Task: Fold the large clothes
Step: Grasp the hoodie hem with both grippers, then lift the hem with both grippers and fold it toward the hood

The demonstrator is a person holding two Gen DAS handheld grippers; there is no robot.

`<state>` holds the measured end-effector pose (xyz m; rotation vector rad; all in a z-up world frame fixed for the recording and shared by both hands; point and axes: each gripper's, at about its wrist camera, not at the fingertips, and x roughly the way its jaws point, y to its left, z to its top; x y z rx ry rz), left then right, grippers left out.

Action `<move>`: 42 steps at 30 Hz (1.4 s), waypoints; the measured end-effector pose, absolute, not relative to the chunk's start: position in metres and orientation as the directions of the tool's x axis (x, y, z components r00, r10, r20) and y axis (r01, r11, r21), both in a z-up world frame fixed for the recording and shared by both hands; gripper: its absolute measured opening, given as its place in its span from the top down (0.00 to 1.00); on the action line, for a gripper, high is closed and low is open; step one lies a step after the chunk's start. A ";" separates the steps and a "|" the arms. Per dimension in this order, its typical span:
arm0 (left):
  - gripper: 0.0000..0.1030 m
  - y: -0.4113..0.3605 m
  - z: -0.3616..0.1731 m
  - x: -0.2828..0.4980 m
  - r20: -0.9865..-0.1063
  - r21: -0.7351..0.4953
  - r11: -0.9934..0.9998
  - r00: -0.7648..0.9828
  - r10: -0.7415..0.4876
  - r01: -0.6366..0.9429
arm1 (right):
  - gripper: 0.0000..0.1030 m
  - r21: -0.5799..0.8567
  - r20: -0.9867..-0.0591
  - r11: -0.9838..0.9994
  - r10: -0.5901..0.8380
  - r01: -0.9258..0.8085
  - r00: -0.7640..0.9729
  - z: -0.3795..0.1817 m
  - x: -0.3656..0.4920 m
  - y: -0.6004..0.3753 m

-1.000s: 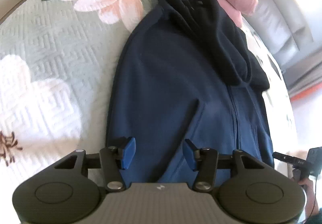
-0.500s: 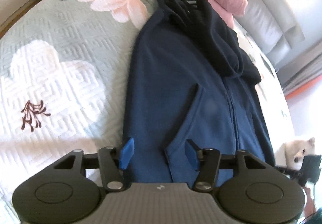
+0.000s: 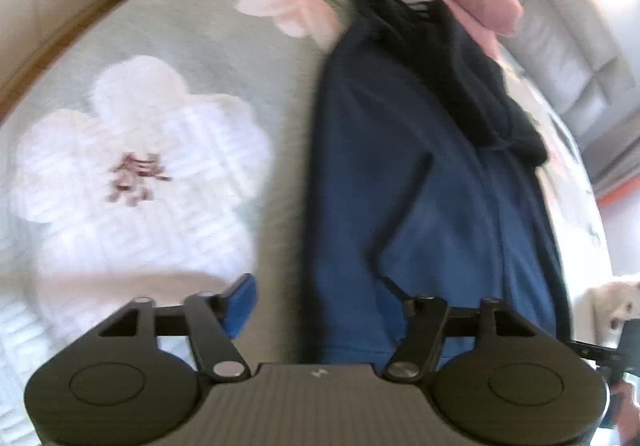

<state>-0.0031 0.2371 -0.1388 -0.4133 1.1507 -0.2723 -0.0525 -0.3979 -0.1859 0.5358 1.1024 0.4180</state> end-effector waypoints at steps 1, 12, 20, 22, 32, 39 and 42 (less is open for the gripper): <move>0.33 0.242 -0.145 -0.003 -0.805 -0.515 0.857 0.359 -0.472 -0.027 | 0.06 0.601 -0.720 0.797 0.570 -0.056 0.396 -0.186 -0.055 -0.400; 0.39 0.218 -0.167 -0.015 -0.725 -0.646 0.763 0.297 -0.621 0.018 | 0.04 0.584 -0.719 0.809 0.557 -0.073 0.415 -0.185 -0.068 -0.400; 0.48 0.216 -0.176 -0.033 -0.707 -0.669 0.742 0.276 -0.651 0.037 | 0.04 0.544 -0.739 0.832 0.535 -0.106 0.409 -0.182 -0.072 -0.391; 0.48 0.215 -0.177 -0.033 -0.710 -0.663 0.747 0.273 -0.649 0.050 | 0.04 0.550 -0.736 0.828 0.542 -0.107 0.405 -0.181 -0.074 -0.392; 0.81 0.207 -0.169 -0.031 -0.759 -0.578 0.811 0.305 -0.575 0.091 | 0.30 0.610 -0.697 0.786 0.592 -0.099 0.404 -0.184 -0.101 -0.394; 0.86 0.185 -0.147 -0.030 -0.797 -0.477 0.868 0.349 -0.492 0.137 | 0.85 0.592 -0.668 0.804 0.527 -0.054 0.525 -0.154 -0.110 -0.396; 0.86 0.182 -0.138 -0.027 -0.793 -0.468 0.872 0.364 -0.487 0.148 | 0.85 0.603 -0.644 0.795 0.532 -0.062 0.550 -0.139 -0.104 -0.396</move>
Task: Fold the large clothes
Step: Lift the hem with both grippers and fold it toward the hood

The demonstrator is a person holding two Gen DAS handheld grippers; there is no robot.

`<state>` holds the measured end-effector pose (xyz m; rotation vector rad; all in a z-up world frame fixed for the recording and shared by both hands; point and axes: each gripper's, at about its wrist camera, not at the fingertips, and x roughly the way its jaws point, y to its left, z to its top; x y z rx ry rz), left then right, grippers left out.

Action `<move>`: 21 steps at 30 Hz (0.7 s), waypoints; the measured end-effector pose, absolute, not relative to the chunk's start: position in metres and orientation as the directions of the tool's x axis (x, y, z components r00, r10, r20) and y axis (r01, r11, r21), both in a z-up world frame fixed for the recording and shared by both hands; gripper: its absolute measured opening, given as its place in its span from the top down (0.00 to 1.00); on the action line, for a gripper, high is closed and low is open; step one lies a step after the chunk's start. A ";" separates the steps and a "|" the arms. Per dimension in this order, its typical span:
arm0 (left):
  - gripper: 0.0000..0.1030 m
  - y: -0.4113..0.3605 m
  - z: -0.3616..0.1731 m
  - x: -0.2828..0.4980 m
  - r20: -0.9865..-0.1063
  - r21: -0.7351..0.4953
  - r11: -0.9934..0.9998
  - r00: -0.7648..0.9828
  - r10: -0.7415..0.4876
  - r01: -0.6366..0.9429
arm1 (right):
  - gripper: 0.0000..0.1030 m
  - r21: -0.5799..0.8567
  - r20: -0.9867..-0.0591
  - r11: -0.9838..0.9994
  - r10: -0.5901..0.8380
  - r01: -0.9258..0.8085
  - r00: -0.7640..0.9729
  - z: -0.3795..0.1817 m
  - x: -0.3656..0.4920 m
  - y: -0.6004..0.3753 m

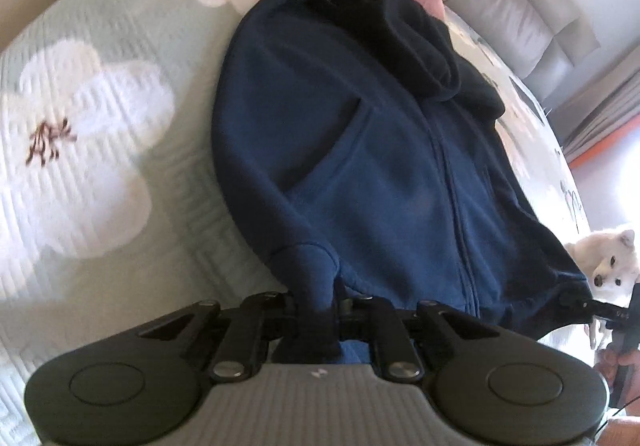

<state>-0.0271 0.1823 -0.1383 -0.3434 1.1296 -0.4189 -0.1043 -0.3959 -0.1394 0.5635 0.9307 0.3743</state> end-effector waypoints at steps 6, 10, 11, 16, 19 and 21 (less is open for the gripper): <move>0.86 0.178 -0.124 -0.022 -0.789 -0.443 0.881 0.394 -0.471 0.165 | 0.86 0.619 -0.601 0.782 0.535 -0.077 0.594 -0.124 -0.095 -0.396; 0.86 0.180 -0.109 -0.016 -0.765 -0.448 0.876 0.432 -0.478 0.177 | 0.90 0.634 -0.569 0.771 0.524 -0.067 0.634 -0.111 -0.085 -0.402; 0.86 0.180 -0.104 -0.013 -0.756 -0.450 0.874 0.444 -0.481 0.182 | 0.90 0.641 -0.558 0.765 0.521 -0.062 0.646 -0.107 -0.082 -0.406; 0.86 0.176 -0.077 0.009 -0.719 -0.435 0.877 0.508 -0.475 0.203 | 0.90 0.691 -0.489 0.721 0.520 -0.052 0.701 -0.087 -0.058 -0.425; 0.86 0.169 -0.058 0.030 -0.701 -0.405 0.887 0.548 -0.457 0.222 | 0.90 0.692 -0.462 0.719 0.513 -0.067 0.723 -0.072 -0.034 -0.427; 0.86 0.164 -0.047 0.048 -0.682 -0.388 0.891 0.577 -0.449 0.236 | 0.90 0.682 -0.453 0.728 0.501 -0.075 0.737 -0.063 -0.011 -0.428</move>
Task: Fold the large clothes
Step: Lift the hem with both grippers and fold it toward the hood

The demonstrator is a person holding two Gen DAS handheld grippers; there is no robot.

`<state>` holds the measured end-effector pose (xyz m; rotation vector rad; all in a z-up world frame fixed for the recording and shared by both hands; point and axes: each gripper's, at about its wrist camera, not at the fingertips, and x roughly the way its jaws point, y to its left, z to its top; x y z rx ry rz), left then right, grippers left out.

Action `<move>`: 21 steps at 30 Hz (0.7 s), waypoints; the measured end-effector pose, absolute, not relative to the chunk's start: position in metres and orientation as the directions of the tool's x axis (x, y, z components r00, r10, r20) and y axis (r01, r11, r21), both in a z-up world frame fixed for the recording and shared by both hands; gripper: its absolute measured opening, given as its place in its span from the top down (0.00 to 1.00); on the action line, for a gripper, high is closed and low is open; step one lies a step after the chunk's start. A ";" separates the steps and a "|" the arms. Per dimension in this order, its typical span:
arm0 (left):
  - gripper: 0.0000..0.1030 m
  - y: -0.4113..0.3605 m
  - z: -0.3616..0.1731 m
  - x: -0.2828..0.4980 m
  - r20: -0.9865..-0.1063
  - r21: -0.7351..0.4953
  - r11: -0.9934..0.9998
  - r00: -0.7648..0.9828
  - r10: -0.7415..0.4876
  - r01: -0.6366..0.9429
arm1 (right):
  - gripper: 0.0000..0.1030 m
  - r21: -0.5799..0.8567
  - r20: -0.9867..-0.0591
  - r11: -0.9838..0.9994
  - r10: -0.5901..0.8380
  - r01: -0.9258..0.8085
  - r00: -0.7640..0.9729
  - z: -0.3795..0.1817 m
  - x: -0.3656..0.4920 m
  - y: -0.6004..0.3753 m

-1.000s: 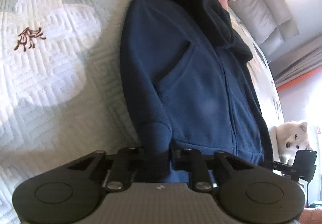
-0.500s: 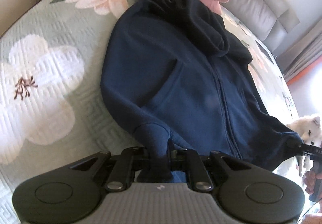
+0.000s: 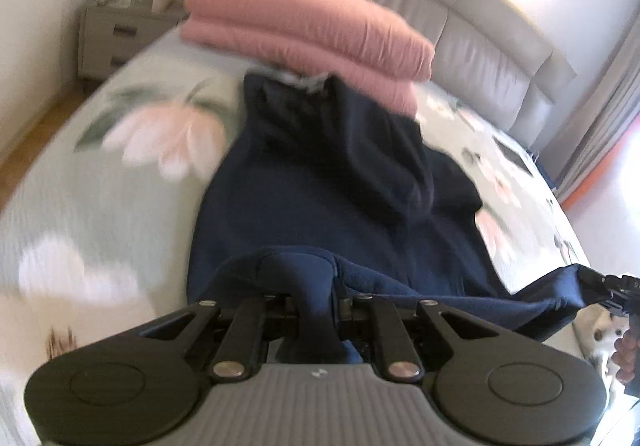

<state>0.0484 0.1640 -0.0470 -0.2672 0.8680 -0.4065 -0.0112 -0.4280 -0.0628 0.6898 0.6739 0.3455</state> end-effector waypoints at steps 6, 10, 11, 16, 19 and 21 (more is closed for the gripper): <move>0.86 0.149 -0.028 0.106 -0.652 -0.347 0.907 0.634 -0.416 0.238 | 0.90 0.678 -0.433 0.733 0.461 -0.058 0.774 -0.043 0.056 -0.435; 0.86 0.140 -0.017 0.145 -0.640 -0.314 0.916 0.658 -0.398 0.248 | 0.90 0.672 -0.426 0.739 0.433 -0.042 0.794 -0.033 0.099 -0.435; 0.86 0.137 -0.015 0.154 -0.637 -0.311 0.917 0.661 -0.396 0.249 | 0.90 0.666 -0.427 0.745 0.422 -0.038 0.799 -0.031 0.108 -0.435; 0.86 0.135 -0.006 0.208 -0.597 -0.350 0.904 0.685 -0.416 0.244 | 0.90 0.670 -0.407 0.742 0.382 -0.013 0.830 -0.023 0.150 -0.445; 0.86 0.129 0.003 0.244 -0.576 -0.362 0.895 0.693 -0.434 0.259 | 0.90 0.667 -0.392 0.745 0.356 -0.005 0.848 -0.018 0.176 -0.451; 0.86 0.126 0.007 0.269 -0.562 -0.393 0.884 0.695 -0.449 0.253 | 0.90 0.660 -0.390 0.751 0.333 0.008 0.859 -0.016 0.197 -0.454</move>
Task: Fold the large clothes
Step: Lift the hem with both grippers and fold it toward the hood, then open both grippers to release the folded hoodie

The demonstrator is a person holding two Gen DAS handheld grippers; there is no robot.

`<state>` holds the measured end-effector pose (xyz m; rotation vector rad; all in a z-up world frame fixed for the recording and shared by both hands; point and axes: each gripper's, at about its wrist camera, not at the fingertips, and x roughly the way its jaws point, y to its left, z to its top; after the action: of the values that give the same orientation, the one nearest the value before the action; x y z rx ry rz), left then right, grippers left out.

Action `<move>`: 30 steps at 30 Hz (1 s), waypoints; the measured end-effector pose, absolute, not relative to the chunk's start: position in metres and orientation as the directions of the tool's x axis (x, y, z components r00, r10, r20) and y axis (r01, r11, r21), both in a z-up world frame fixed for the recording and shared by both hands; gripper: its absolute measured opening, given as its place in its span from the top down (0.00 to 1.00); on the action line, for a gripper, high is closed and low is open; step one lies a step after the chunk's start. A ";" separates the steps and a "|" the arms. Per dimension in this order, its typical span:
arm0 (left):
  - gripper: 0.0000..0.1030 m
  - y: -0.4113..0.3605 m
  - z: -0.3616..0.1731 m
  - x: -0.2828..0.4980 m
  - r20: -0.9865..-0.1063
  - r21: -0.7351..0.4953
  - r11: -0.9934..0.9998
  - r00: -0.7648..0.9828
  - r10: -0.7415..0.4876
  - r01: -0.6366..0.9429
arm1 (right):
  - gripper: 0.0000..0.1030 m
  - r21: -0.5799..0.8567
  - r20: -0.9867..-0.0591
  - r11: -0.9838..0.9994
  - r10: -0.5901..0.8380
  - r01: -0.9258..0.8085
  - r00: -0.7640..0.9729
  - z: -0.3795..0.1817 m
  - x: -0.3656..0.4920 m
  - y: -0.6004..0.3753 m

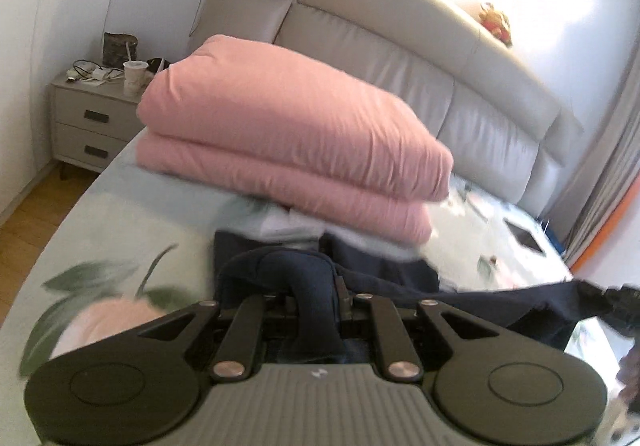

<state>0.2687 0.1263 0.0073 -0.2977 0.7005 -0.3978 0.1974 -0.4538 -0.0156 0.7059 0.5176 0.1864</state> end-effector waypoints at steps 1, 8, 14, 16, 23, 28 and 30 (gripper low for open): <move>0.86 0.125 0.008 0.281 -0.556 -0.412 0.876 0.692 -0.460 0.252 | 0.90 0.660 -0.392 0.751 0.323 0.019 0.861 -0.016 0.206 -0.455; 0.80 0.100 -0.033 0.383 -0.608 -0.449 0.880 0.669 -0.428 0.155 | 0.89 0.649 -0.534 0.731 0.240 0.211 0.810 -0.057 0.301 -0.473; 0.46 0.102 -0.092 0.455 -0.725 -0.465 0.886 0.575 -0.381 0.001 | 0.08 0.489 -0.579 0.839 0.108 0.238 0.808 -0.091 0.347 -0.471; 0.21 0.105 -0.098 0.458 -0.714 -0.445 0.894 0.587 -0.381 0.040 | 0.08 0.453 -0.588 0.879 0.167 0.151 0.792 -0.099 0.352 -0.467; 0.12 0.103 -0.128 0.477 -0.694 -0.470 0.866 0.534 -0.483 0.172 | 0.07 0.162 -0.726 0.987 0.128 -0.013 0.676 -0.146 0.381 -0.437; 0.20 0.095 -0.139 0.480 -0.659 -0.480 0.850 0.549 -0.514 0.219 | 0.26 0.206 -0.723 0.979 0.151 0.001 0.674 -0.172 0.392 -0.436; 0.78 0.093 -0.136 0.484 -0.654 -0.442 0.877 0.602 -0.457 0.186 | 0.87 0.157 -0.647 0.987 0.080 0.030 0.758 -0.162 0.384 -0.430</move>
<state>0.4841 0.0931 -0.1361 -0.3479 0.8479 -0.3810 0.3840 -0.4302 -0.1617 0.1618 0.7104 0.0277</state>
